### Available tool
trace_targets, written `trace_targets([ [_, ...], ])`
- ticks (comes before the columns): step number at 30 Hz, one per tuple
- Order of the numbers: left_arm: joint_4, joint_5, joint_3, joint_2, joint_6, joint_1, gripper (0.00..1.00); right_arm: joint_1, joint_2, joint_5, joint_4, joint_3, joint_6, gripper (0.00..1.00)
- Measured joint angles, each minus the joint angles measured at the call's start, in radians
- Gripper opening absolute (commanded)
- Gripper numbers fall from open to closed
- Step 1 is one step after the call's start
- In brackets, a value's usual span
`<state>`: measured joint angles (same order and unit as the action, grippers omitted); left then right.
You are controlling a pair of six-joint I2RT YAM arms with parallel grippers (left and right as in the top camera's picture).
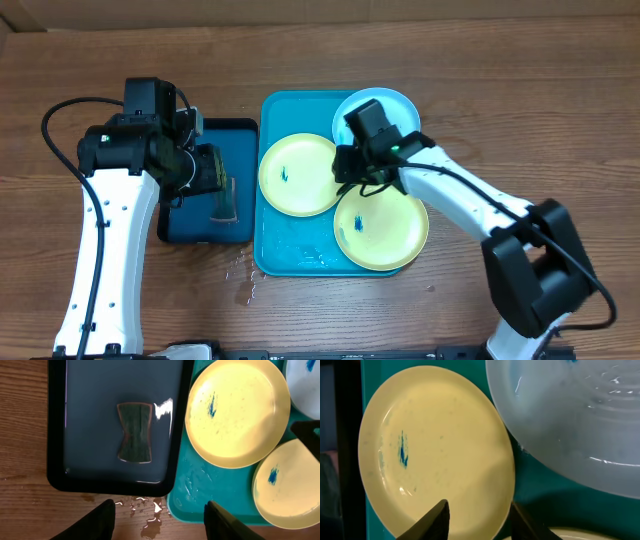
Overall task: Clean dirty plates on tray and stack at the side
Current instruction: 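Move left gripper to the sponge and right gripper to the plates, then grip the rim of the lower yellow plate with the right gripper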
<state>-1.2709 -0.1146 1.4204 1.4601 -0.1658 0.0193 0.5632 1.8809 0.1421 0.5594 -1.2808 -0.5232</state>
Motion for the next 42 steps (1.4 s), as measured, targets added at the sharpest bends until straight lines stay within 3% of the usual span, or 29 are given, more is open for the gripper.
trace_targets([
  [13,0.0,0.0,0.0,0.0,0.0,0.0,0.57,0.013,0.074,-0.079,-0.021,0.0,-0.001,0.29],
  [20,0.0,0.0,0.0,0.0,-0.001,0.0,0.57,0.013,0.077,-0.084,-0.024,0.0,-0.002,0.12],
  [23,0.0,0.0,0.0,0.0,-0.001,0.0,0.57,0.012,0.077,-0.091,-0.024,0.0,-0.001,0.11],
  [26,0.0,0.0,0.0,0.0,-0.001,0.0,0.57,0.013,0.077,-0.093,-0.024,0.0,-0.005,0.2],
  [28,0.001,0.0,0.0,0.0,-0.002,0.0,0.57,0.013,0.077,-0.093,-0.025,0.0,0.0,0.21],
  [31,0.002,0.0,0.0,0.001,-0.006,0.0,0.57,0.013,0.077,-0.094,-0.026,0.0,-0.001,0.19],
  [35,0.004,0.002,0.0,0.0,-0.012,0.0,0.57,0.013,0.077,-0.096,-0.027,0.0,-0.002,0.04],
  [42,0.008,0.009,0.0,0.001,-0.019,0.0,0.56,0.012,0.077,-0.099,-0.029,0.0,-0.004,0.04],
])
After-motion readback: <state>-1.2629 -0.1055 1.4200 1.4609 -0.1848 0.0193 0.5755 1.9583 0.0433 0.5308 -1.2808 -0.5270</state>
